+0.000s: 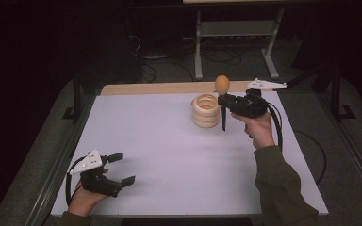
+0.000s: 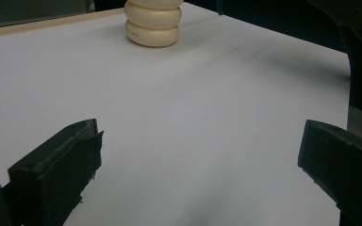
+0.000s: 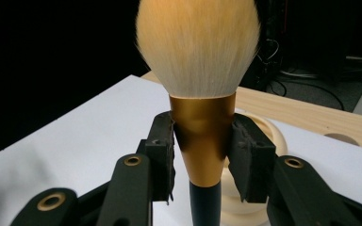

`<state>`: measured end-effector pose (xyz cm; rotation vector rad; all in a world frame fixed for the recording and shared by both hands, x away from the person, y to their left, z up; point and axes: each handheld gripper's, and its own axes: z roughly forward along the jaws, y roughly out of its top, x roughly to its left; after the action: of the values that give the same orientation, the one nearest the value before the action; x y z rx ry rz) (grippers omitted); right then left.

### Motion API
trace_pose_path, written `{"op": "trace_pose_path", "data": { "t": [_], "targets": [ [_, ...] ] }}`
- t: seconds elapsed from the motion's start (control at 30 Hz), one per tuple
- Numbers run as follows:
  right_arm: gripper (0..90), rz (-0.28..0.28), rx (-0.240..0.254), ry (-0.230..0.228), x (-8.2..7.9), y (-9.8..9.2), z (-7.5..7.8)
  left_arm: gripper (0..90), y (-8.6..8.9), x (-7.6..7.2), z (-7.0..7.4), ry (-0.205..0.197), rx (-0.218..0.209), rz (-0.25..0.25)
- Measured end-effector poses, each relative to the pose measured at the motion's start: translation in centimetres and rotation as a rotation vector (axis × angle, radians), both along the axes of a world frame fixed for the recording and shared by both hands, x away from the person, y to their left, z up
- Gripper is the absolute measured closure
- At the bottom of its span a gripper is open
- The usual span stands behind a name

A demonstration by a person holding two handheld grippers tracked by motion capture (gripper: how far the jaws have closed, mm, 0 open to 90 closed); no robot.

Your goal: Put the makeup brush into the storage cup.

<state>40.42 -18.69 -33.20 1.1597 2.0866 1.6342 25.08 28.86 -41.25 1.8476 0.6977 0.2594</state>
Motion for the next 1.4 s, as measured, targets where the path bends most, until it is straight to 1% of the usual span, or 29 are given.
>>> {"op": "trace_pose_path", "data": {
  "t": [0.2, 0.3, 0.33, 0.47, 0.7, 0.8, 0.87, 0.93, 1.0, 1.13, 1.23, 1.4],
  "targets": [
    [62.3, -0.022, 0.02, -0.017, 0.4, -0.2, 1.0, 0.0, 0.0, 0.0, 0.0, 0.0, -0.003, -0.002],
    [62.2, -0.03, 0.019, -0.025, 0.6, -0.2, 1.5, 0.0, 0.0, 0.0, 0.0, 0.0, -0.009, -0.002],
    [62.3, -0.035, 0.021, -0.025, 0.7, -0.1, 1.7, 0.0, 0.1, 0.0, 0.1, -0.004, 0.003, -0.005],
    [62.3, -0.044, 0.029, -0.039, 1.1, 0.0, 2.3, 0.0, 0.1, 0.0, 0.1, -0.005, 0.004, -0.006],
    [62.3, -0.065, 0.035, -0.05, 1.5, 0.2, 3.2, 0.0, 0.1, 0.0, 0.1, -0.008, 0.002, -0.006],
    [62.3, -0.076, 0.047, -0.051, 1.7, 0.2, 3.6, 0.0, 0.1, 0.0, 0.0, -0.005, 0.003, -0.005],
    [62.3, -0.085, 0.049, -0.057, 1.9, 0.2, 3.8, 0.0, 0.1, 0.0, 0.0, -0.007, 0.003, -0.007],
    [62.3, -0.087, 0.052, -0.057, 2.1, 0.3, 3.9, 0.0, 0.0, 0.0, 0.0, -0.002, -0.006, -0.003],
    [62.3, -0.093, 0.054, -0.068, 2.3, 0.3, 3.9, 0.0, 0.0, 0.0, 0.0, 0.004, -0.011, 0.001],
    [62.3, -0.106, 0.06, -0.068, 2.8, 0.5, 4.0, 0.0, 0.0, 0.0, 0.0, 0.003, -0.013, 0.001],
    [62.3, -0.11, 0.063, -0.073, 3.2, 0.8, 4.0, 0.0, 0.0, 0.0, 0.0, 0.003, -0.009, 0.0],
    [62.3, -0.11, 0.058, -0.079, 3.7, 1.6, 4.0, 0.0, 0.0, 0.0, 0.0, 0.003, -0.014, 0.0]
  ]
}}
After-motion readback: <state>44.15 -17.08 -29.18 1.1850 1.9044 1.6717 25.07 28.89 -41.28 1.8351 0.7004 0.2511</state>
